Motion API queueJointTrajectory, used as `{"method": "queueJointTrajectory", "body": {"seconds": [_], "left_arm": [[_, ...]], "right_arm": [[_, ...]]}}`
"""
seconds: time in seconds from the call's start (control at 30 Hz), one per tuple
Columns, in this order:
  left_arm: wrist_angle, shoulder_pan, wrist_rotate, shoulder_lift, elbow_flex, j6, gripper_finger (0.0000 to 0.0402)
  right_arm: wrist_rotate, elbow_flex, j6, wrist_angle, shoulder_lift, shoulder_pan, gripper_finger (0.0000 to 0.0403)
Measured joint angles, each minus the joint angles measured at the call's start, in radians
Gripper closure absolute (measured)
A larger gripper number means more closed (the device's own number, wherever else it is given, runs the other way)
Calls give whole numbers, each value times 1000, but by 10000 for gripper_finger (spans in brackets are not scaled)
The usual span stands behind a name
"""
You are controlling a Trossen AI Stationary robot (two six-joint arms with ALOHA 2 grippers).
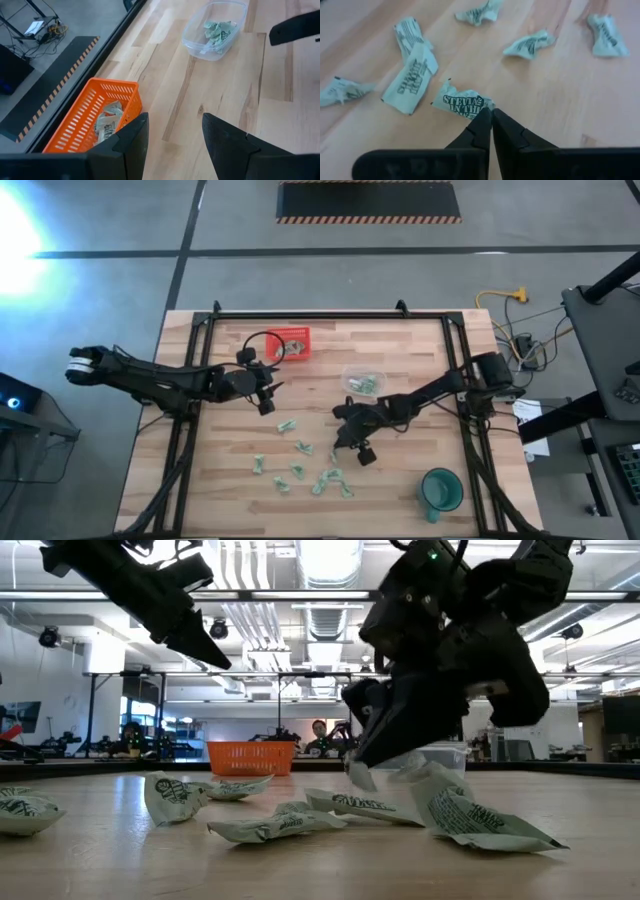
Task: Pick and place items into bin
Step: Put the green stevia packet into the transparent bin
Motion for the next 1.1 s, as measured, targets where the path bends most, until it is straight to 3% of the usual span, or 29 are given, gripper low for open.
{"method": "queueJointTrajectory", "body": {"seconds": [0.23, 0.33, 0.53, 0.67, 0.83, 1.1], "left_arm": [[-1, 0, 0, 0, 0, 1, 233], [-2, 0, 0, 0, 0, 1, 233], [-1, 0, 0, 0, 0, 1, 233], [-1, 0, 0, 0, 0, 1, 233], [1, 0, 0, 0, -2, 1, 233], [40, 0, 0, 0, -28, 0, 233]], "right_arm": [[129, 0, -26, -69, -96, 0, 394], [303, 0, -26, -136, -152, 0, 394], [758, -5, 68, -308, -262, -1, 394], [951, -17, 181, -432, -317, -1, 394], [1046, -42, 320, -540, -354, -18, 394], [1012, -55, 372, -584, -338, -54, 394]]}}
